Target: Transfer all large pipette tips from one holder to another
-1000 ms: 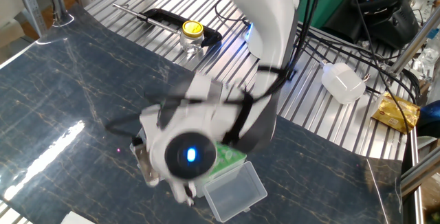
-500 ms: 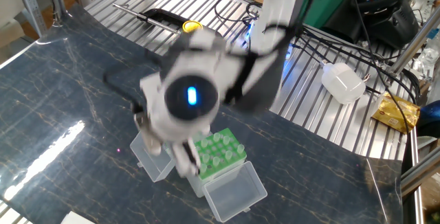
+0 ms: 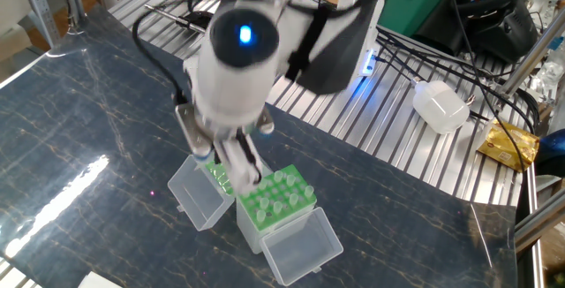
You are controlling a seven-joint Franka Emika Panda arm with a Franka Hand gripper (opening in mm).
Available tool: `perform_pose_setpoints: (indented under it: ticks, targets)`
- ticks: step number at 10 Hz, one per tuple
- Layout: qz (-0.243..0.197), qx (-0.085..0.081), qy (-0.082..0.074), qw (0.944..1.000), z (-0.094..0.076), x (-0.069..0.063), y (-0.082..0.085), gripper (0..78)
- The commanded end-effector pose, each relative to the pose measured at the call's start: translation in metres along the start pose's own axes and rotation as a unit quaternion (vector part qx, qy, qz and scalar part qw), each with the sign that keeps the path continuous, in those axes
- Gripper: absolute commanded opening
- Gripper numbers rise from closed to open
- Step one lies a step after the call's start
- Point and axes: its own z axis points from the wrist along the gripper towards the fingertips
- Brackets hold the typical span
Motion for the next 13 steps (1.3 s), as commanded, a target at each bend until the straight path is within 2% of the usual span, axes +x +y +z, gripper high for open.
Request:
perform_pose_setpoints:
  ticks: [1,2,3,4,5,6,8,11,13]
  targets:
    - [0.019,-0.026,-0.003,0.9995,-0.012,0.005,-0.004,1.1]
    - [0.032,-0.045,0.000,0.9985,-0.023,0.008,-0.006,1.1]
    - [0.033,-0.046,0.000,0.9984,-0.023,0.008,-0.006,1.1]
    - [0.044,-0.064,-0.004,0.9969,-0.028,0.010,-0.010,1.1]
    - [0.052,-0.077,0.000,0.9957,-0.034,0.010,-0.012,1.1]
    - [0.058,-0.083,0.005,0.9949,-0.040,0.011,-0.014,1.1]
    - [0.062,-0.089,0.004,0.9941,-0.049,0.012,-0.019,1.1]
    - [0.065,-0.104,-0.002,0.9925,-0.057,0.015,-0.030,1.1]
    - [0.066,-0.106,0.004,0.9922,-0.059,0.016,-0.038,1.1]
